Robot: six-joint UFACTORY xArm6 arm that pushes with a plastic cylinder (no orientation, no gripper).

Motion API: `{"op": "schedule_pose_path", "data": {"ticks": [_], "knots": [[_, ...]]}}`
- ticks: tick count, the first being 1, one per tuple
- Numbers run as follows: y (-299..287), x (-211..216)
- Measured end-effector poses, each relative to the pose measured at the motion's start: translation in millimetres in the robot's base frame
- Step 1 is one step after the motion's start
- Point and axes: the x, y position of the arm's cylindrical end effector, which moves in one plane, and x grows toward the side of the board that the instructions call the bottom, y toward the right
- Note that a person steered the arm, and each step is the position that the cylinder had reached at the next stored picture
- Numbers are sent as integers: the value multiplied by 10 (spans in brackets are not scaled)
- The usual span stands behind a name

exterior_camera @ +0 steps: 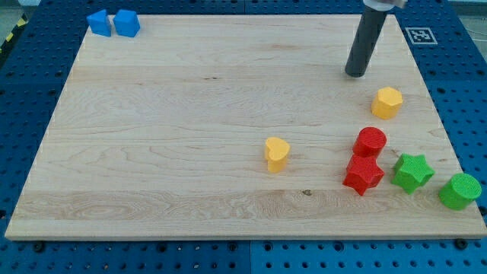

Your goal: Move the yellow hexagon to the top right of the green star

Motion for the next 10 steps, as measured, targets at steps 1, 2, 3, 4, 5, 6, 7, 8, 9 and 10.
{"op": "schedule_pose_path", "data": {"ticks": [1, 2, 3, 4, 5, 6, 7, 8, 9, 10], "knots": [[278, 10], [446, 54], [364, 55], [167, 167], [102, 485], [126, 954], [207, 1194], [258, 1440], [284, 1635], [284, 1631]]}}
